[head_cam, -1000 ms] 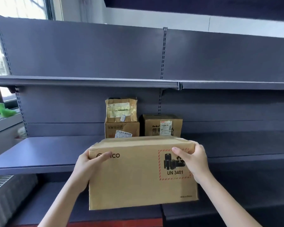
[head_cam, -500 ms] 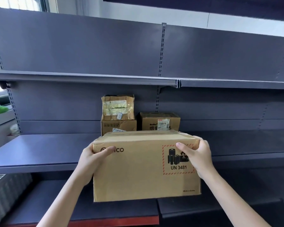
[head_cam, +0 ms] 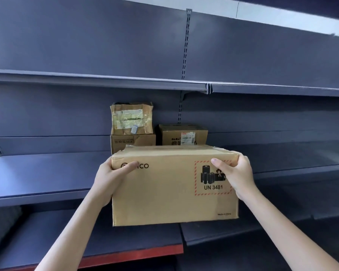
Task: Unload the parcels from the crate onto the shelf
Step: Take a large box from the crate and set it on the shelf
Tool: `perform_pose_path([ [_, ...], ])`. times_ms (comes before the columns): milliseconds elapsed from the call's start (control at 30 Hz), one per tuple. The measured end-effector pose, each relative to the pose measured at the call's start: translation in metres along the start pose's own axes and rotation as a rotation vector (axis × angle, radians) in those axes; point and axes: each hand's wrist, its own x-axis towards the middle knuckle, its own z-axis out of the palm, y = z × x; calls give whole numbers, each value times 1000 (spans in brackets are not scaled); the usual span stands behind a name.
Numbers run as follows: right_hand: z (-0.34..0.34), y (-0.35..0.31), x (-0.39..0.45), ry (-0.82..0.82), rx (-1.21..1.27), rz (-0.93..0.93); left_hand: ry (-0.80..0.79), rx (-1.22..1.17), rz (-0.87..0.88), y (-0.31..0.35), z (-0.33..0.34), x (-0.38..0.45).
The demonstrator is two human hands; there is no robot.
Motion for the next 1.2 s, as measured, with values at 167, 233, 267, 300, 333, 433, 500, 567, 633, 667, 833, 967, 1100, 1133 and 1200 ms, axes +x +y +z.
perform_pose_path([
  [167, -7, 4, -2, 47, -17, 8, -43, -4, -7, -10, 9, 9],
  [233, -13, 7, -3, 73, -24, 7, -57, -13, -10, -13, 16, 12],
  [267, -17, 9, -3, 88, -27, 9, -60, -11, -12, -13, 20, 12],
  [300, -22, 12, -4, 104, -30, 11, -61, -5, -15, -13, 26, 13],
  [333, -27, 15, -4, 121, -34, 16, -63, 1, -18, -12, 32, 13],
  [433, -48, 22, -2, 154, -35, 24, -77, 19, -5, -8, 55, 11],
  [500, -65, 28, 1, 154, -25, 23, -86, 34, 13, -6, 73, 9],
  [567, -84, 35, 5, 159, -13, 20, -95, 37, 22, -4, 93, 4],
  [633, -104, 41, 11, 163, -9, 8, -89, 27, 30, -3, 114, -3],
  [667, -115, 43, 14, 156, -8, 2, -79, 21, 33, -3, 126, -7],
  [833, -167, 57, 33, 94, -11, -27, -35, -11, 35, -10, 177, -29],
  [967, -201, 70, 42, 68, -22, -54, 7, -16, 48, -14, 213, -50],
  [1100, -230, 84, 46, 37, -6, -50, 36, -13, 57, -18, 243, -71],
  [1133, -235, 87, 47, 31, -3, -51, 44, -13, 56, -18, 249, -74],
  [1200, -244, 93, 51, 12, 6, -50, 56, -3, 50, -20, 260, -78],
])
